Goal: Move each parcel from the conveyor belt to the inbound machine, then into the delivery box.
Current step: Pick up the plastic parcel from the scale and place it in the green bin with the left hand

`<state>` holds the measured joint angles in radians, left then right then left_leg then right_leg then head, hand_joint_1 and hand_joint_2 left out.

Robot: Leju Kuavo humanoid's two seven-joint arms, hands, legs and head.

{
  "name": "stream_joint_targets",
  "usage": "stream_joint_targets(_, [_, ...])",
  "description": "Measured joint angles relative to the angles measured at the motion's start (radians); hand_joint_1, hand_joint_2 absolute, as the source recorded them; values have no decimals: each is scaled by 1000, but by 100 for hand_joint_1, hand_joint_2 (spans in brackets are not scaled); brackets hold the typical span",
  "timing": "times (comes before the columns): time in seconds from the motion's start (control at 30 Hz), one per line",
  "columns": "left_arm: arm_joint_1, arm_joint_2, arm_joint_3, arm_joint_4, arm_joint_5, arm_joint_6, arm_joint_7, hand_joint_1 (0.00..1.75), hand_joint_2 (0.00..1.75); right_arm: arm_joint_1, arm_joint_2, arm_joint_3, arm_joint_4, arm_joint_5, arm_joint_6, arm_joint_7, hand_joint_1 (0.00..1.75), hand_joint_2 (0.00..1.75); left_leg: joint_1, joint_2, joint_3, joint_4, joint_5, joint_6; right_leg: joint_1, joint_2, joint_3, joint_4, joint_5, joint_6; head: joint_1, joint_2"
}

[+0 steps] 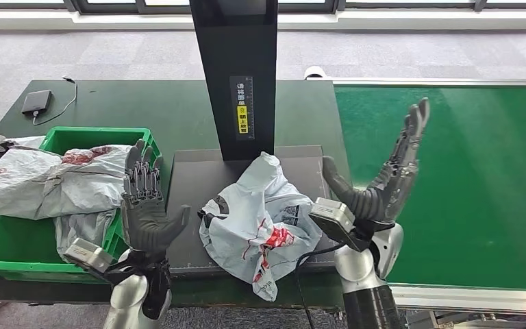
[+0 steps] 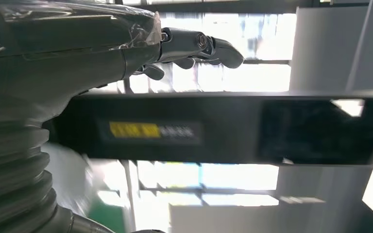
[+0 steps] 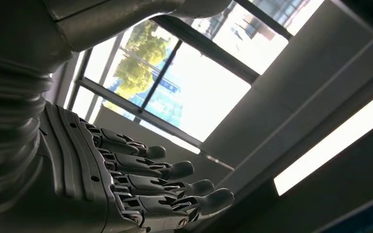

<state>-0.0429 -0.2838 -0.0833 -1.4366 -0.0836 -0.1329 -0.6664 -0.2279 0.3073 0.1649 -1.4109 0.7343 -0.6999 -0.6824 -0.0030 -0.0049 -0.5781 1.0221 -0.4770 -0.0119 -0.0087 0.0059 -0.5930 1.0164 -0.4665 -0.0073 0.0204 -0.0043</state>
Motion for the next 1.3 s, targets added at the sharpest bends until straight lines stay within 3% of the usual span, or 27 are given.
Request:
stream_joint_targets(0.1, [-26,2,-53,98,-453,268,133,0,175,26,-4,-5,-148,-2,-2,-8,0,175,-1,1,0,0,-1,1,-1,1,0,0,0,0,0,0])
stream_joint_targets(0.17, [-50,2,-99,208,-670,370,208,0,175,36,-6,-5,-218,1,-1,-7,0,175,-1,3,1,0,-1,1,-1,2,0,-1,0,1,0,0])
stream_joint_targets(0.23, [-73,2,-128,315,-758,421,250,0,175,45,-8,-5,-267,-2,-1,-10,0,175,-1,5,1,0,-1,1,-1,5,0,-1,0,1,0,0])
stream_joint_targets(0.5, [-124,-1,-146,543,-869,495,364,0,175,71,-12,-6,-423,-15,0,-18,0,175,-1,8,2,0,-1,1,-1,7,0,-1,1,2,0,0])
stream_joint_targets(0.9, [-157,-8,-147,616,-876,503,372,0,175,80,-13,-6,-482,-15,0,-18,0,175,-1,8,3,0,-1,1,-1,7,1,-1,1,2,0,0])
stream_joint_targets(1.03, [-162,-8,-147,627,-924,514,436,0,175,82,-13,-5,-490,-15,1,-18,0,175,-1,8,4,0,-1,1,-1,7,2,-1,1,2,0,0])
stream_joint_targets(1.17, [-174,-9,-158,648,-1040,514,553,172,175,84,-13,-4,-503,-13,1,-18,0,175,-1,7,5,-1,-1,1,-1,7,4,-1,1,2,0,0])
stream_joint_targets(1.3, [-190,-11,-178,680,-1155,504,651,175,175,87,-13,-3,-514,-13,1,-18,0,175,-1,7,10,-1,-2,1,-1,6,8,-1,0,1,0,0])
